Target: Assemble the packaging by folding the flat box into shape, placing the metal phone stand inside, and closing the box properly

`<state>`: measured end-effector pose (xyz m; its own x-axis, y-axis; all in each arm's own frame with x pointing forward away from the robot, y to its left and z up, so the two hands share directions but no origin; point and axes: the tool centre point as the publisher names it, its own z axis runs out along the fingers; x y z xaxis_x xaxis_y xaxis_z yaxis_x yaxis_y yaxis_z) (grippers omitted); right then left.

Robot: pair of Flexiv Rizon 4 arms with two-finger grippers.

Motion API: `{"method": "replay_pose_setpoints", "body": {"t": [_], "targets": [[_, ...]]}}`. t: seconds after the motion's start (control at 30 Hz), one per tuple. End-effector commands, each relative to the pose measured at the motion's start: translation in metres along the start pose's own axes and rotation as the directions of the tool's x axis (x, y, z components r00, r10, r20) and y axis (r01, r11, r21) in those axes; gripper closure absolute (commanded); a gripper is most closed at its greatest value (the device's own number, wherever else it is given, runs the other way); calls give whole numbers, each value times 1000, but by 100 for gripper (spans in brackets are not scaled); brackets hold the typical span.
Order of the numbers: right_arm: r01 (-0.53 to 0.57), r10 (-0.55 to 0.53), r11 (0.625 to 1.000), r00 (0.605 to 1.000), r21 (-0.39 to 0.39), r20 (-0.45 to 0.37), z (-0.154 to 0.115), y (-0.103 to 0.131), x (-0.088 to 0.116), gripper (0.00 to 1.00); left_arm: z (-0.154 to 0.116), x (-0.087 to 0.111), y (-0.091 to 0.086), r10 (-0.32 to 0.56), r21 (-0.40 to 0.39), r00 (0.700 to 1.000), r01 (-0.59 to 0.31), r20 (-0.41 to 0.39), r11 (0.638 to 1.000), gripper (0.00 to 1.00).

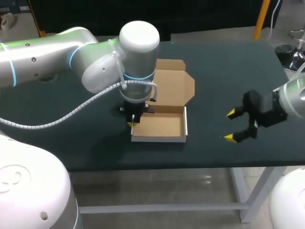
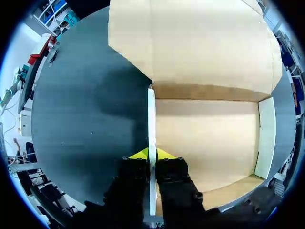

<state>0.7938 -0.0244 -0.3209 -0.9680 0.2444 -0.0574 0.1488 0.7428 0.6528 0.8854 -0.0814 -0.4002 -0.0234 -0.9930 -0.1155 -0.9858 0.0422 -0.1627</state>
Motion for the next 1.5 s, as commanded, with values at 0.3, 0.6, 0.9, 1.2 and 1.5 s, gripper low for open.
{"method": "replay_pose_setpoints", "body": {"t": [0.3, 0.6, 0.9, 1.2, 1.5], "targets": [[35, -35, 999, 999, -22, -14, -7, -6, 8, 0, 1, -2, 0, -27, 2, 1000, 27, 15, 1000, 100], [30, -31, 999, 999, -25, -19, -8, -7, 7, 0, 1, -2, 0, -43, 8, 998, 43, 43, 999, 100], [30, -31, 999, 999, -25, -19, -8, -7, 7, 0, 5, -2, -2, -25, 45, 986, 18, 162, 999, 100], [30, -31, 999, 999, -25, -19, -8, -7, 7, 0, 10, -5, -5, -7, 67, 958, -13, 287, 998, 100], [30, -31, 999, 999, -25, -19, -8, -7, 7, 0, 11, -13, -7, -10, 59, 949, -9, 314, 998, 100]]}}
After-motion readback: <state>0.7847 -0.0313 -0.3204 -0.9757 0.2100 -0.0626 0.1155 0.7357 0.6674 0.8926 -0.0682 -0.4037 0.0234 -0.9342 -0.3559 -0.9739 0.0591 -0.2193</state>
